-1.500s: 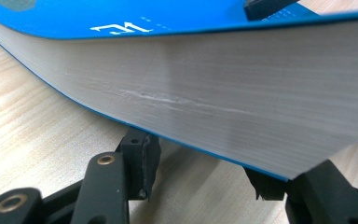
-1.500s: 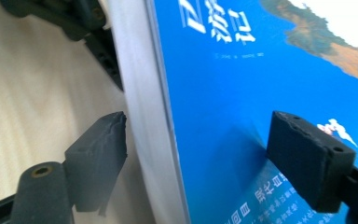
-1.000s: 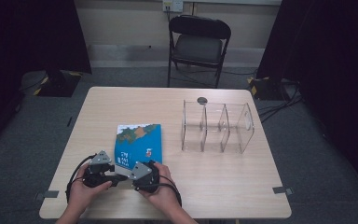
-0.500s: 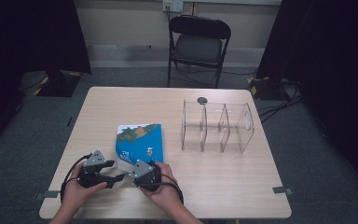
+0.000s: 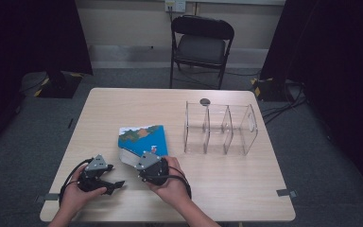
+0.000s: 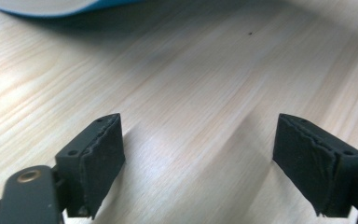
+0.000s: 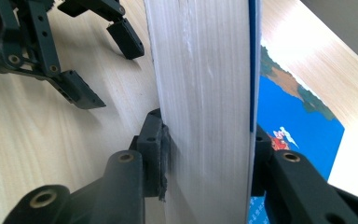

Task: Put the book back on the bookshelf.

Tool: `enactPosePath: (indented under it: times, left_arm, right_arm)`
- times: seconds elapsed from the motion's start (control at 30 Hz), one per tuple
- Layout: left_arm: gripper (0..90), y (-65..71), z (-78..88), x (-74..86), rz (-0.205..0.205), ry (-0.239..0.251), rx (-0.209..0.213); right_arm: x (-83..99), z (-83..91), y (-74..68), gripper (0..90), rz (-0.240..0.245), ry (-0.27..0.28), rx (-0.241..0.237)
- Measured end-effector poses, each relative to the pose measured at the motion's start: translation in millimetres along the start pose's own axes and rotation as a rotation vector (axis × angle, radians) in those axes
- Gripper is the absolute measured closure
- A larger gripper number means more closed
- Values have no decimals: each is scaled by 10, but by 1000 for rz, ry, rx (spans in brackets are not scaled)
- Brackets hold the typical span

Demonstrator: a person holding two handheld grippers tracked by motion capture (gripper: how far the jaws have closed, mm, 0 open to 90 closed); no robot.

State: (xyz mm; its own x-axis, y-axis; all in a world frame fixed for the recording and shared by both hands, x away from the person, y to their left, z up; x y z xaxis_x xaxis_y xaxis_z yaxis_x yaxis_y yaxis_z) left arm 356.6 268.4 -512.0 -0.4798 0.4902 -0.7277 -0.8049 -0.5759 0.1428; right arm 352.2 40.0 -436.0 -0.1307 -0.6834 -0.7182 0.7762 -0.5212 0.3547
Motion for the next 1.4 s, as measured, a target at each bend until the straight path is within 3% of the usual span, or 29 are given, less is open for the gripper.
enactPosePath:
  times: [0.1,0.2,0.3,0.37,1.1,1.37,1.4]
  left_arm:
    - [153,12,11,20,-24,-9,3]
    - [140,15,18,46,-86,-20,0]
    - [98,35,12,57,-78,-22,6]
    - [71,30,-3,61,-96,-12,15]
    - [24,57,-28,59,-91,-17,9]
    - [11,65,-34,59,-81,-15,22]
    - [11,59,-21,57,-91,-36,18]
  right_arm:
    - [-40,39,30,611,-5,-11,-15]
    - [-74,100,64,612,-19,-24,-38]
    - [-107,157,95,613,-23,-37,-59]
    - [-125,184,116,613,-26,-44,-71]
    - [-315,293,317,615,-50,-95,-155]
    - [-389,376,387,615,-76,-118,-193]
    - [-399,386,385,616,-88,-117,-197]
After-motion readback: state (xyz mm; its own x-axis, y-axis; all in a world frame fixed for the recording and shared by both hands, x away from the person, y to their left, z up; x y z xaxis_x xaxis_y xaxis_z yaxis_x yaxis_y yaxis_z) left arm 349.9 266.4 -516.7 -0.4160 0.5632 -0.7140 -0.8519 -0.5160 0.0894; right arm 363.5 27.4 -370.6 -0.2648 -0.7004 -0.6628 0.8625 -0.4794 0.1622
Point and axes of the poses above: each handheld gripper's, and its own axes: z roughly backward along the jaws, x roughly out of its underside, y roughly to its right, the point moved 2 cm from there along -z, roughly forward along the jaws, and after that the axes turned 7 degrees about x, right-handed, at the moved point
